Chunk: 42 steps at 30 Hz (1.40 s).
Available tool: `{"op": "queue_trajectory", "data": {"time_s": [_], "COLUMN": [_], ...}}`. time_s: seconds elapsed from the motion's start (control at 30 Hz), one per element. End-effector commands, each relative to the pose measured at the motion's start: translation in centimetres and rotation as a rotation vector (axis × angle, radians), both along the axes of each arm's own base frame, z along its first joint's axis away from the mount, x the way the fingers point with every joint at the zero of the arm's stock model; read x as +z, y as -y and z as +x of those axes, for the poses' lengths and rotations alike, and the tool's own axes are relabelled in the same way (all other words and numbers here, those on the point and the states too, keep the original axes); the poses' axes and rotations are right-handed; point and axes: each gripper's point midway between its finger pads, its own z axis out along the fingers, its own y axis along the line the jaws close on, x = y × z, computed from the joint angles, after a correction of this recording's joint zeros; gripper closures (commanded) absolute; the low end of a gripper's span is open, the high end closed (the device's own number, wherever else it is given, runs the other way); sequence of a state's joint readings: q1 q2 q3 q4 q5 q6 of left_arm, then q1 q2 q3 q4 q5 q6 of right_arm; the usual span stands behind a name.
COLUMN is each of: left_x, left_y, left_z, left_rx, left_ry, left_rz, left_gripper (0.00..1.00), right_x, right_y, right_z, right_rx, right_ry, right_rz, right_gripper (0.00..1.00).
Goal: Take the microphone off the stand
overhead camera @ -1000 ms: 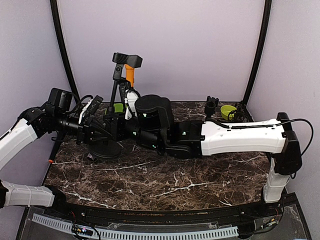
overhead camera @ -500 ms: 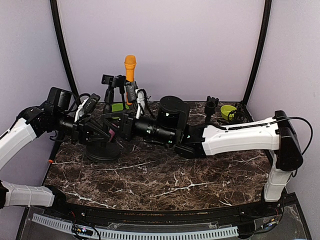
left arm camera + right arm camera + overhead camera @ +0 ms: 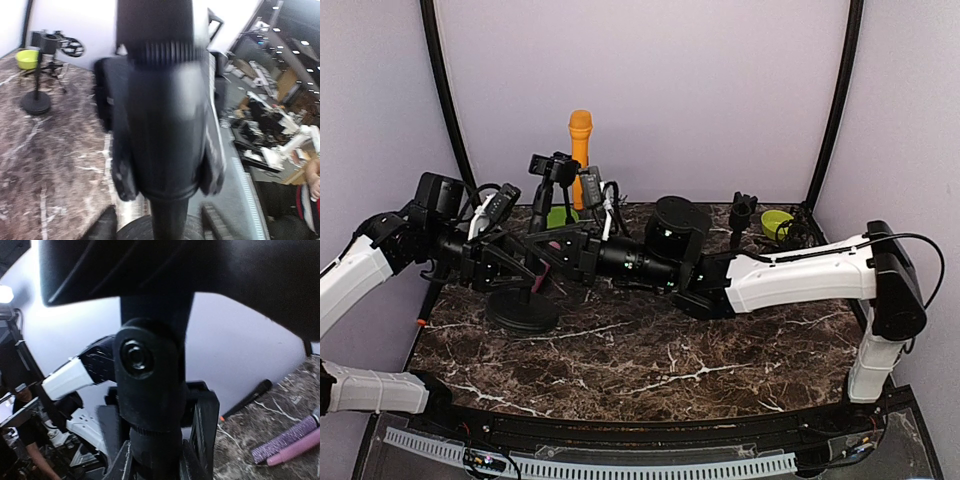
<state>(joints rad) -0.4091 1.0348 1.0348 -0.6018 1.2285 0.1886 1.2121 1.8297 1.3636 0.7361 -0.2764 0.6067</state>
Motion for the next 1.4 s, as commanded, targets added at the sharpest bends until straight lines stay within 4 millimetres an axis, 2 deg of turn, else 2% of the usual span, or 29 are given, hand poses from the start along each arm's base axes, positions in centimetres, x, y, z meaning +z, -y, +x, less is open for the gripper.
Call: {"op": "queue_trajectory", "data": {"time_s": [0.0, 0.1, 0.23, 0.4, 0.43, 0.53, 0.63, 0.83, 0.97, 1.07, 1.27, 1.37], "left_x": [-0.1, -1.0, -2.9, -4.2, -4.3, -4.9, -5.3, -5.2, -5.0, -4.7, -3.9, -3.1], "left_y": [-0.6, -1.2, -2.5, -4.6, -5.0, -6.1, -6.8, -8.1, -8.2, -8.2, -8.5, -8.5], "left_z": [3.4, 4.6, 6.7, 9.0, 9.5, 10.5, 11.2, 12.2, 12.2, 12.2, 12.0, 11.8], "left_rx": [0.159, 0.221, 0.309, 0.405, 0.425, 0.481, 0.509, 0.561, 0.556, 0.554, 0.561, 0.56], "left_ry": [0.157, 0.187, 0.181, 0.139, 0.142, 0.148, 0.145, 0.134, 0.145, 0.153, 0.179, 0.19], "left_rz": [0.09, 0.163, 0.265, 0.317, 0.33, 0.394, 0.442, 0.471, 0.471, 0.463, 0.465, 0.454], "left_gripper": [0.01, 0.01, 0.01, 0.01, 0.01, 0.01, 0.01, 0.01, 0.01, 0.01, 0.01, 0.01], "right_x": [0.2, -3.1, -6.3, -9.2, -10.8, -12.5, -13.7, -14.6, -14.9, -16.0, -19.5, -20.7], "right_y": [3.3, 6.8, 10.7, 14.2, 15.0, 17.2, 18.5, 19.2, 20.7, 21.7, 21.9, 21.9], "right_z": [4.5, 8.4, 12.4, 17.7, 18.7, 22.0, 25.0, 30.3, 32.9, 34.2, 35.1, 35.1], "right_rx": [-0.392, -0.656, -0.88, -1.078, -1.1, -1.178, -1.219, -1.327, -1.387, -1.398, -1.382, -1.375], "right_ry": [0.062, 0.096, 0.158, 0.186, 0.184, 0.17, 0.154, 0.238, 0.231, 0.2, 0.15, 0.129], "right_rz": [-0.095, -0.226, -0.374, -0.492, -0.525, -0.559, -0.567, -0.661, -0.668, -0.665, -0.696, -0.706], "right_gripper": [1.0, 1.0, 1.0, 1.0, 1.0, 1.0, 1.0, 1.0, 1.0, 1.0, 1.0, 1.0]}}
